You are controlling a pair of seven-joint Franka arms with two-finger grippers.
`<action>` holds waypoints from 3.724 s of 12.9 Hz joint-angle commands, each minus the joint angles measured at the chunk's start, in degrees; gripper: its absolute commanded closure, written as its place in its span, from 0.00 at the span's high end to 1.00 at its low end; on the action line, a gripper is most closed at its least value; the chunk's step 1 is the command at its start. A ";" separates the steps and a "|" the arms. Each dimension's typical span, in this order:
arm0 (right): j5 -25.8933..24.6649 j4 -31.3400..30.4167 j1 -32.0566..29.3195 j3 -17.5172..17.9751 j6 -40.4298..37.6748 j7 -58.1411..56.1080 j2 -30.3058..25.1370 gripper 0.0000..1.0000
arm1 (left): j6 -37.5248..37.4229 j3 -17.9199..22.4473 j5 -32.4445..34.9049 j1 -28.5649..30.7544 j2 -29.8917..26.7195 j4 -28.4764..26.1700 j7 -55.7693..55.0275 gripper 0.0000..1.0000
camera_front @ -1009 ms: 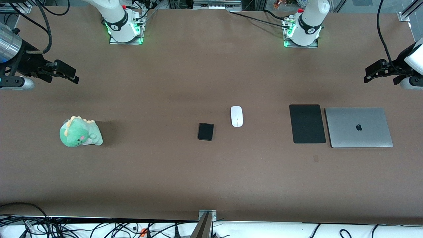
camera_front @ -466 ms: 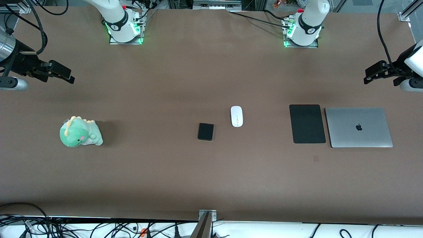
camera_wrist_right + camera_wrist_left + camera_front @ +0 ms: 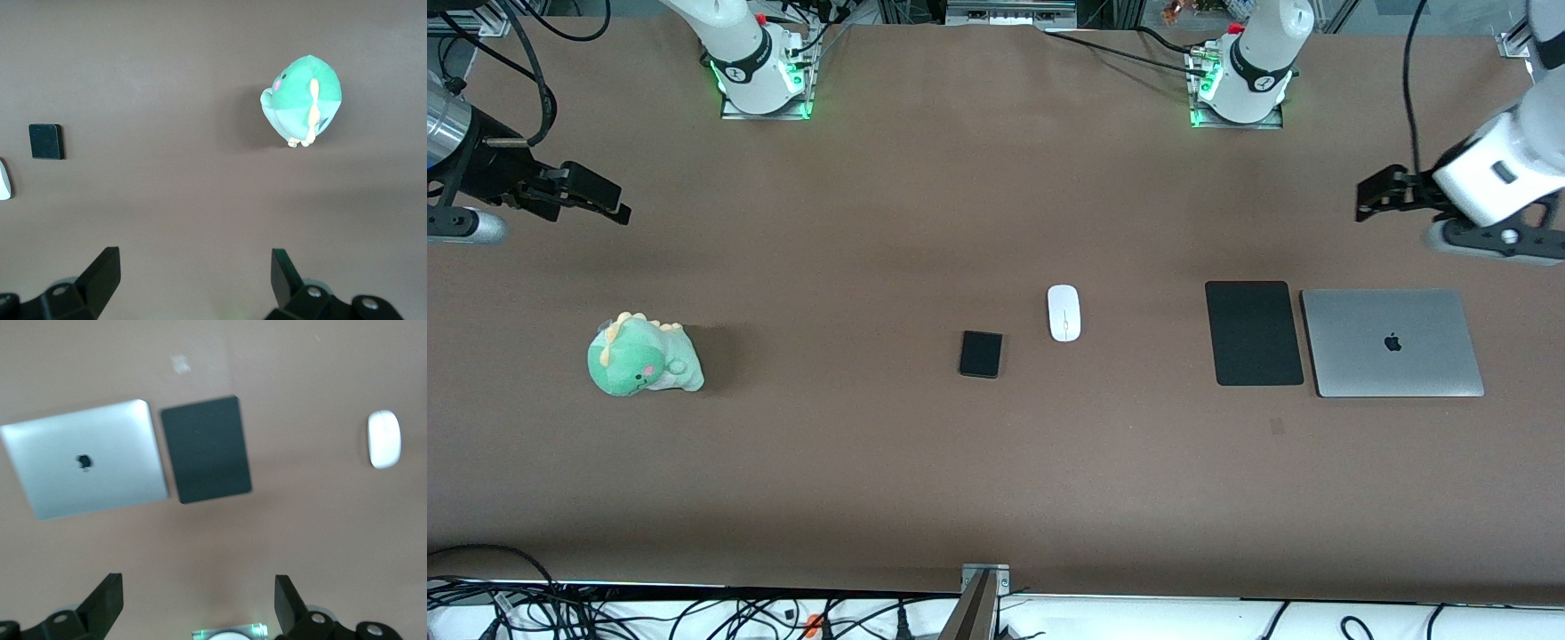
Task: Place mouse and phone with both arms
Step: 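Reach the left gripper down to the white mouse and grasp it, then carry the mouse onto the pad while the right gripper reaches the phone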
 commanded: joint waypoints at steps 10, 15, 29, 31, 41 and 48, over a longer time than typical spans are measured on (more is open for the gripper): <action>0.10 -0.25 -1.57 2.20 1.04 -0.61 0.82 1.00 | 25.82 -11.88 -2.20 -11.18 23.19 1.32 -37.77 1.00; 0.54 -0.34 -1.66 2.03 0.69 -0.69 0.73 1.00 | 38.13 -11.88 5.88 -17.51 31.56 -1.30 -45.33 1.00; 0.89 -1.13 0.53 2.64 0.87 -0.61 1.69 1.00 | 48.32 -11.53 12.21 -17.97 31.59 -9.59 -51.59 0.33; 0.81 -0.87 1.41 2.64 1.13 0.00 2.57 1.00 | 39.00 -12.23 11.16 -13.32 27.11 -8.35 -44.68 0.33; 0.28 3.07 20.90 2.64 25.62 30.56 25.04 1.00 | 33.74 -12.23 9.75 10.96 21.12 -18.08 -9.39 0.39; -9.20 10.47 31.47 2.20 44.44 48.77 43.52 1.00 | 57.59 -12.14 10.19 14.56 20.67 -32.87 -8.43 0.55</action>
